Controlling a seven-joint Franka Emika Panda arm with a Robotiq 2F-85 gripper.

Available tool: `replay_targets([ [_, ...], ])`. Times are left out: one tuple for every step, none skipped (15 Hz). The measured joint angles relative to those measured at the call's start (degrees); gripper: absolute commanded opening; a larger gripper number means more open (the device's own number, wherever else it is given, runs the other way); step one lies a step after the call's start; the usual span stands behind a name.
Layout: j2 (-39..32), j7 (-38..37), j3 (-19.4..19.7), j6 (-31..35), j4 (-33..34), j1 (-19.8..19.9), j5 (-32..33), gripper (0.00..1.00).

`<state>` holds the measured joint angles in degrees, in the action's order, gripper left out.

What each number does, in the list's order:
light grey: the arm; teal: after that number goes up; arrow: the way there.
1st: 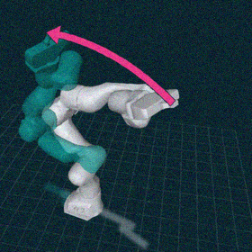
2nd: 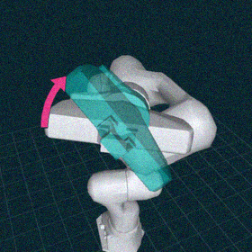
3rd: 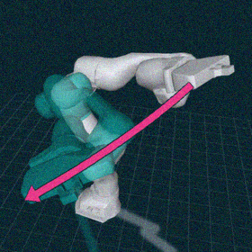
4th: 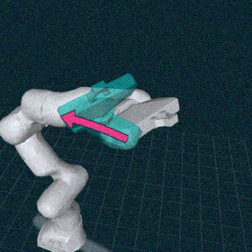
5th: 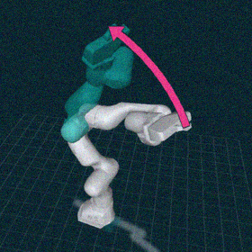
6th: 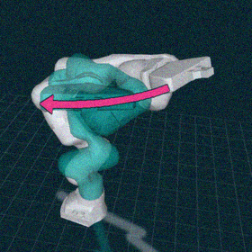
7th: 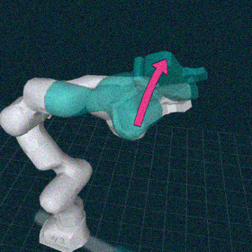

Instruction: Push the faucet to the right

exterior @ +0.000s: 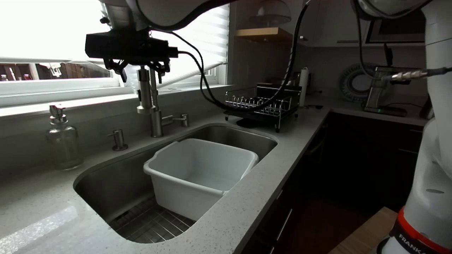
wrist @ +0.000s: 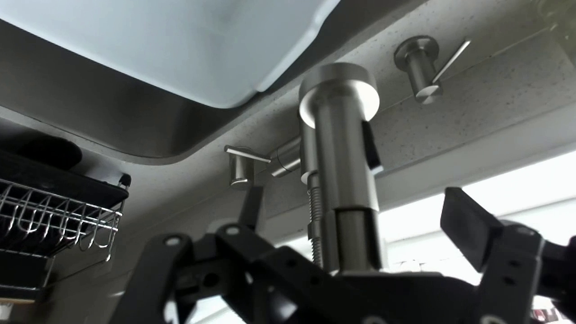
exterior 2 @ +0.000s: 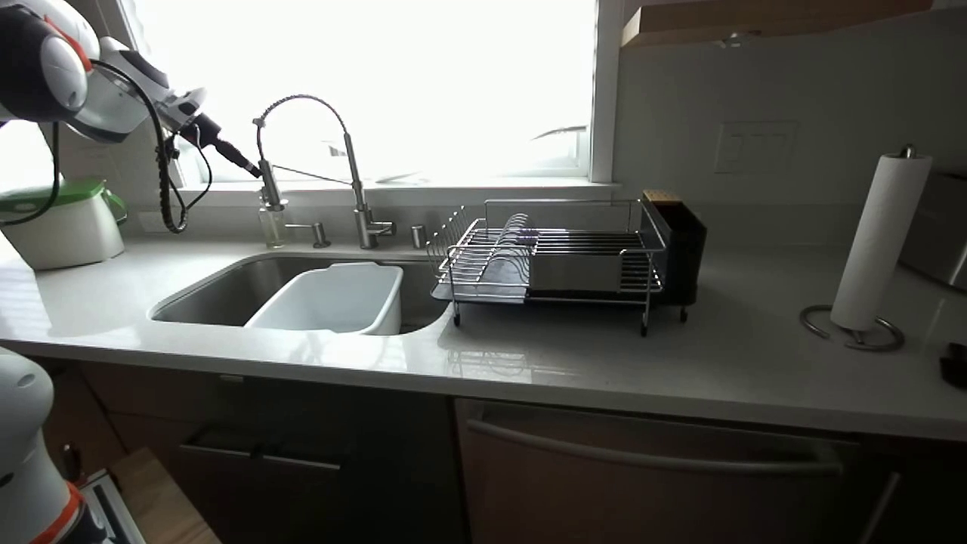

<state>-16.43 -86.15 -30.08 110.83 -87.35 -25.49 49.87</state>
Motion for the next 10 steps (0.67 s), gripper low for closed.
replay_targets([
  [-1.26, -0.66, 1.94, -0.30, 1.58, -1.99, 1.13, 1.00],
  [-2.35, -0.76, 3.66, -1.08, 3.12, -3.70, 1.74, 1.00],
  [-3.28, -0.74, 5.09, -2.48, 4.58, -5.12, 2.00, 1.00],
  [-3.99, -0.56, 6.19, -4.25, 5.89, -6.23, 2.02, 1.00],
  [-4.57, -0.25, 7.13, -6.75, 7.18, -7.25, 2.02, 1.00],
  [-4.97, 0.21, 7.91, -9.60, 8.37, -8.16, 1.89, 1.00],
  [-5.23, 0.89, 8.51, -12.45, 9.48, -8.95, 1.72, 1.00],
  [-5.36, 1.46, 9.07, -14.68, 10.37, -9.63, 1.70, 1.00],
  [-5.46, 2.24, 9.57, -16.60, 11.15, -10.20, 1.59, 1.00],
  [-5.50, 3.01, 9.92, -18.08, 11.71, -10.58, 1.37, 1.00],
])
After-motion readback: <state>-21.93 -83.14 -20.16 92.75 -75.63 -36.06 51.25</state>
